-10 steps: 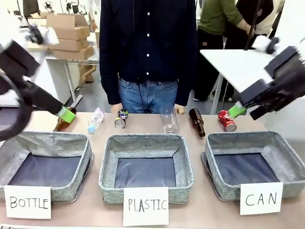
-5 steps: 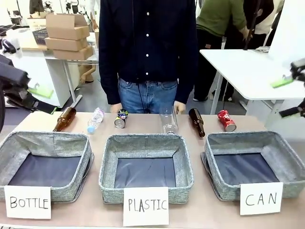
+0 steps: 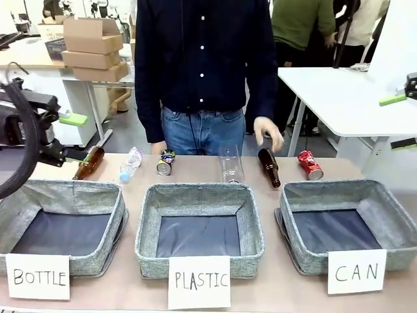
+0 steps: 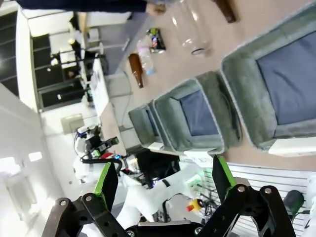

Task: Sort the can waste into the basket.
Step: Pick up the can waste from the table and place it in the right Fabric basket.

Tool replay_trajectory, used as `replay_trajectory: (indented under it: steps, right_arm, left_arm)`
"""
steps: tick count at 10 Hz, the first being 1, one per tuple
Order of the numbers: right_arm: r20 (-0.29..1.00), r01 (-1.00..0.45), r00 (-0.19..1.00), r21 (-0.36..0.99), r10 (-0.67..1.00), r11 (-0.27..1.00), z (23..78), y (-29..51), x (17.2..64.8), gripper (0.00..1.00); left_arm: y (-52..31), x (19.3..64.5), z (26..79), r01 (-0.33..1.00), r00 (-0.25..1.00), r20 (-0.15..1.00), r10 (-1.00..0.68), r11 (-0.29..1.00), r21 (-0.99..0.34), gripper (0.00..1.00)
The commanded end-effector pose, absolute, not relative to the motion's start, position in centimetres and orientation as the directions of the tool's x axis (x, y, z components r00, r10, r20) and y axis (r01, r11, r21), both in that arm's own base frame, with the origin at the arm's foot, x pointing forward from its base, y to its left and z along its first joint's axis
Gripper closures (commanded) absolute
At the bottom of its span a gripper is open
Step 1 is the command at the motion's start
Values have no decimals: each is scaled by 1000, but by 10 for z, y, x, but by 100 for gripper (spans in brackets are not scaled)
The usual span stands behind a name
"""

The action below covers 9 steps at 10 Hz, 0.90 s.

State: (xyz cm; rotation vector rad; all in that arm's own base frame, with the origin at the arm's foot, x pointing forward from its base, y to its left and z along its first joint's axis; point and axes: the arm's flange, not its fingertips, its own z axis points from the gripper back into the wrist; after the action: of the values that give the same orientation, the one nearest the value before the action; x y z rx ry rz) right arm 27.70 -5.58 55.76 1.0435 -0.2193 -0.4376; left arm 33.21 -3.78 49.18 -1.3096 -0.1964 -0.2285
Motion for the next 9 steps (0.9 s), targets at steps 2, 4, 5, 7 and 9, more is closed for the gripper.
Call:
replay_trajectory:
  steps: [2,4,5,7,9]
  right_arm:
    - [-57,217,908,911,-414,352,558,-64,275,0]
    - [-57,217,908,911,-414,352,558,-64,275,0]
    - [-57,217,908,911,-414,352,558,-64,275,0]
    - [-57,217,908,911,-414,352,558,-64,275,0]
    - [-57,217,908,911,-414,352,558,-64,275,0]
  left_arm:
    - [-36,320,503,338,941,330,-72,185,-923,0]
    - [-36,320,503,338,941,330,-72,185,-923,0]
    - [-36,320,503,338,941,330,-72,185,-923,0]
    - [-36,320,503,338,941,330,-72,185,-923,0]
    - [-49,361,516,231,973,223,-62,354,-906,0]
